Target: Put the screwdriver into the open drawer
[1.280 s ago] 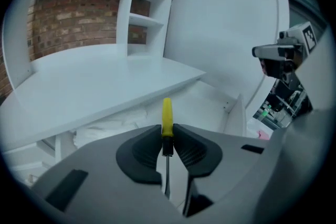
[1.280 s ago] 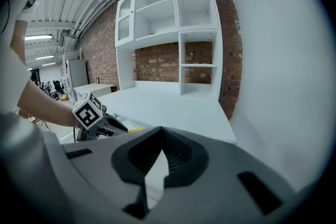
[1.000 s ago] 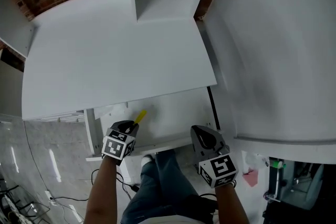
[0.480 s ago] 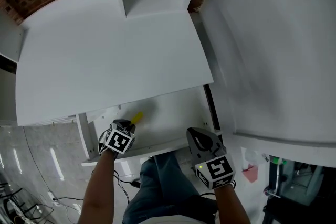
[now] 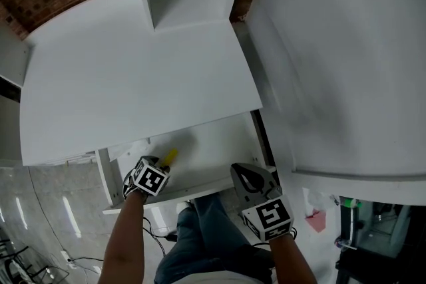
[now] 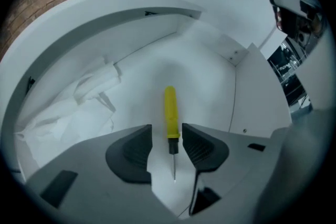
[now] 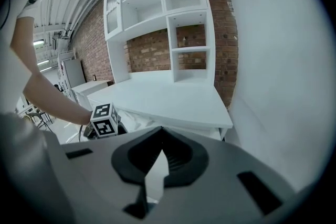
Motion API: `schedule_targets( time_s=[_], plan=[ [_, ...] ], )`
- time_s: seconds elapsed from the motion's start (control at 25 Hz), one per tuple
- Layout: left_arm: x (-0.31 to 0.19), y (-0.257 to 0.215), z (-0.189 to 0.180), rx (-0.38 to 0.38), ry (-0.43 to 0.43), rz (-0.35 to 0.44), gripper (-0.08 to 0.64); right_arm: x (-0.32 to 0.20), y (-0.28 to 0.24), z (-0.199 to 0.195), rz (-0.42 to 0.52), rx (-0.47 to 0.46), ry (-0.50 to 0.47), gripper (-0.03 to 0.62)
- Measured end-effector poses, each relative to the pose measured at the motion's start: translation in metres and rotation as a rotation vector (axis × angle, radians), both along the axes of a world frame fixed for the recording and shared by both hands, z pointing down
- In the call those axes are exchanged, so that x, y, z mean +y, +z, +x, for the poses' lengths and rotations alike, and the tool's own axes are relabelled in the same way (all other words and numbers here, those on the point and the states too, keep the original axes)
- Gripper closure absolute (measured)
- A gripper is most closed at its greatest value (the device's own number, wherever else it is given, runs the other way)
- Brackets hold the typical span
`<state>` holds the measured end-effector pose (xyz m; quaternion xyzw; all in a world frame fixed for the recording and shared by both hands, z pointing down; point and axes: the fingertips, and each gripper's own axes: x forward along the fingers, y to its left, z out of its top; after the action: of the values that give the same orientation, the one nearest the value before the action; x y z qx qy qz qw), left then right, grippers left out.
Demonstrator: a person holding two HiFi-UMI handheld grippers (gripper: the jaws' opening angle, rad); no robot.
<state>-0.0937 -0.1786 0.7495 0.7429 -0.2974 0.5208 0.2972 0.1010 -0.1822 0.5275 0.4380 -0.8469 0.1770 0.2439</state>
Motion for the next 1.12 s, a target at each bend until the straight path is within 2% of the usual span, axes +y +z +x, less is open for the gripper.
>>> schedule_targets(
  time_s=[0.32, 0.48, 0.72, 0.88, 1.0, 1.12],
  plan=[
    [-0.016, -0.061, -0.024, 0.053, -0.092, 0.153, 0.373, -0.002, -0.038, 0.003, 0.087, 0.019, 0.021, 0.581],
    [-0.015, -0.110, -0.042, 0.107, -0.162, 0.258, 0.545, 0.000, -0.064, -0.011, 0.148, -0.005, 0.016, 0.581],
    [0.002, -0.184, -0.061, 0.252, -0.268, 0.410, 0.548, 0.015, -0.099, -0.031, 0.240, -0.026, 0.018, 0.581],
    [0.016, -0.236, -0.071, 0.342, -0.325, 0.544, 0.548, 0.032, -0.126, -0.041, 0.305, -0.047, 0.036, 0.581],
    [0.031, -0.272, -0.074, 0.386, -0.319, 0.637, 0.548, 0.049, -0.145, -0.047, 0.350, -0.053, 0.049, 0.581],
    [0.046, -0.303, -0.073, 0.389, -0.265, 0.741, 0.548, 0.065, -0.164, -0.051, 0.390, -0.053, 0.063, 0.581]
  ],
)
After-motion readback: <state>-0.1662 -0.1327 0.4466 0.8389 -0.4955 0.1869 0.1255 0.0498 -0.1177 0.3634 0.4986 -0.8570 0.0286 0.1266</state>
